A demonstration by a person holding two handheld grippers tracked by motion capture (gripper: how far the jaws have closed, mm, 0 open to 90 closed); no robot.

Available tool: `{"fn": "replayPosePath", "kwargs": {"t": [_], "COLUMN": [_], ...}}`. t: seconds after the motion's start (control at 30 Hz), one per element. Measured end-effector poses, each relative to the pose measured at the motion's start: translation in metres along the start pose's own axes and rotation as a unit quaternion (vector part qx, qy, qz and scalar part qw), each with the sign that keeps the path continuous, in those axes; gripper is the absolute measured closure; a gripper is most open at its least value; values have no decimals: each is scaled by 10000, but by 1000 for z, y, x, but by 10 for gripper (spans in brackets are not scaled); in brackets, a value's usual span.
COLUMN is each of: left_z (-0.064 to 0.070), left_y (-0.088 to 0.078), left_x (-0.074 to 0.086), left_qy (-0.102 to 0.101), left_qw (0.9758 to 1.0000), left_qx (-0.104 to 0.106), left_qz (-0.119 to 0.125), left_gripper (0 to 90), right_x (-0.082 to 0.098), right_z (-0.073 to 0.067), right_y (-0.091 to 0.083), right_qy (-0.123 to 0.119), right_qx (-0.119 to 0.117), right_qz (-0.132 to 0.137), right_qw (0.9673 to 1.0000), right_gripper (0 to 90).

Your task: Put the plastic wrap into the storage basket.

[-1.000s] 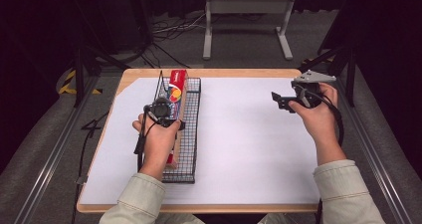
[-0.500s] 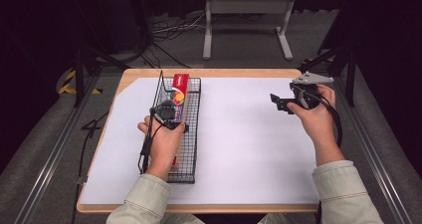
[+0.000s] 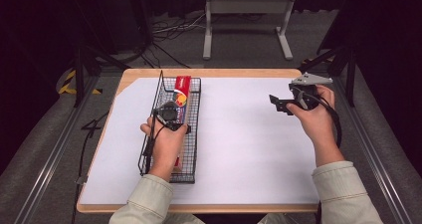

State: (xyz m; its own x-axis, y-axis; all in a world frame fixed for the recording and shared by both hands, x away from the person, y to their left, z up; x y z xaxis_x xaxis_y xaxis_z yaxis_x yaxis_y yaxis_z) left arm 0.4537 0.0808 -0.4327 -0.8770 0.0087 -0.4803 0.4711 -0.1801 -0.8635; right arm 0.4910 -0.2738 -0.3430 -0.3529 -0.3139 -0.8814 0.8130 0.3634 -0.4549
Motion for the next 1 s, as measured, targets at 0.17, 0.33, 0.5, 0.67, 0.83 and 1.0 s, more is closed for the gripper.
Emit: {"fn": "replayPosePath", "kwargs": {"t": [0.17, 0.33, 0.5, 0.67, 0.83, 1.0], "left_z": [-2, 0, 2, 5, 5, 8], "left_y": [4, 7, 9, 8, 0, -9], "left_x": [3, 4, 7, 7, 3, -2], "left_qy": [-72, -59, -15, -29, 81, 277], "left_qw": [10000, 9998, 9996, 9998, 9996, 9984], "left_qx": [-16, -198, -295, -187, -180, -250], "left_qz": [-49, -55, 6, 60, 199, 432], "left_gripper": [382, 375, 372, 346, 321, 266], "right_x": [0, 1, 2, 4, 6, 8], "right_z": [0, -2, -1, -1, -3, -5], "right_y": [0, 1, 1, 2, 6, 8], "right_qy": [12, -19, 7, 10, 20, 8], "right_qx": [-1, -31, -34, -51, -141, -143], "right_qz": [-4, -3, -18, -39, -104, -111], "right_qw": [10000, 10000, 10000, 10000, 9998, 9998], "right_gripper": [181, 175, 172, 168, 160, 158]}}
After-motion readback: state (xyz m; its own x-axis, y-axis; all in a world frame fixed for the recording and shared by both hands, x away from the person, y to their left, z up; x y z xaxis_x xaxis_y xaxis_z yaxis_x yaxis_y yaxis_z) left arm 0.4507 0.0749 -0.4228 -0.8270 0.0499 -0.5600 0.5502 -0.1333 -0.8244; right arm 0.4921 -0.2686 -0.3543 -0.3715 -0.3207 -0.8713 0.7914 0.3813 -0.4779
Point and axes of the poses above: each handheld gripper's, and its own axes: y roughly forward along the jaws, x roughly out of its underside, z roughly to its right, the point moved 5 cm from there along y, roughly forward along the jaws, and after that the axes turned 3 degrees about z, right-handed, at the moved point
